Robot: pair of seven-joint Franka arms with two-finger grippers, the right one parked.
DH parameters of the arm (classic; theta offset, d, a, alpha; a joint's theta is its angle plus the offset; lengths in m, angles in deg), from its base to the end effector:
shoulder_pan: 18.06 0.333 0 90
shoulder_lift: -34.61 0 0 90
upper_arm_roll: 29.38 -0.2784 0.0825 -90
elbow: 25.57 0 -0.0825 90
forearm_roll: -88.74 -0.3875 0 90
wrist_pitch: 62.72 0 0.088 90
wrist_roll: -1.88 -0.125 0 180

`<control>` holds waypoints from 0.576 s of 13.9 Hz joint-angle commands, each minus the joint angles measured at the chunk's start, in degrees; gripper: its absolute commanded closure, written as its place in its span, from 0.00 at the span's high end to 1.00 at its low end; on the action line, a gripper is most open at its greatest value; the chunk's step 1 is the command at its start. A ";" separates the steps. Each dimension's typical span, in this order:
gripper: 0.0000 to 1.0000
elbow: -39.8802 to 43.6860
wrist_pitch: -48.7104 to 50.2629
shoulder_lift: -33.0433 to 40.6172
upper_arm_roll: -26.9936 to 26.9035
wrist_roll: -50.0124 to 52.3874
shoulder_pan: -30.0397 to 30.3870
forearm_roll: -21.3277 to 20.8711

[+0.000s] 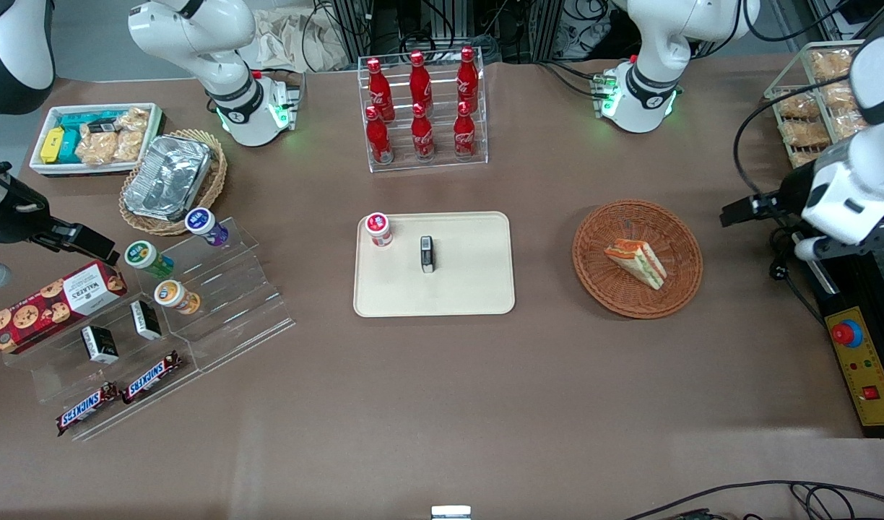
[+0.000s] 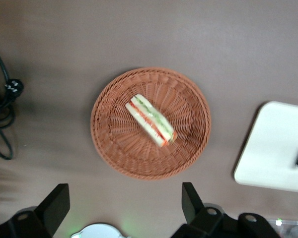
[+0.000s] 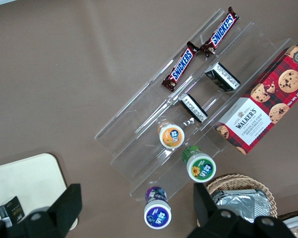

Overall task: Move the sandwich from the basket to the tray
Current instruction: 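Move the left gripper over the sandwich in the wicker basket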

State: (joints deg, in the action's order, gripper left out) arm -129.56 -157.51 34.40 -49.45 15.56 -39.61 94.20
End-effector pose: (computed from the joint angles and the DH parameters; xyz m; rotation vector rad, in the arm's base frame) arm 0.5454 -0.0254 0.4589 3.0396 0.3493 -0.2680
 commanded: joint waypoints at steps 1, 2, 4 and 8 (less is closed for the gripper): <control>1.00 -7.00 -5.92 2.40 -0.40 6.26 -2.44 -0.45; 1.00 -7.80 -6.54 2.32 -0.31 6.62 -2.44 0.34; 1.00 -12.17 -10.30 2.67 -0.23 7.50 -2.70 1.31; 1.00 -28.07 -27.95 6.10 -0.14 15.47 -5.33 2.63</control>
State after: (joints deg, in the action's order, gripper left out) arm -148.74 -177.66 36.36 -49.35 25.66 -42.51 96.22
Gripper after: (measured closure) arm 0.000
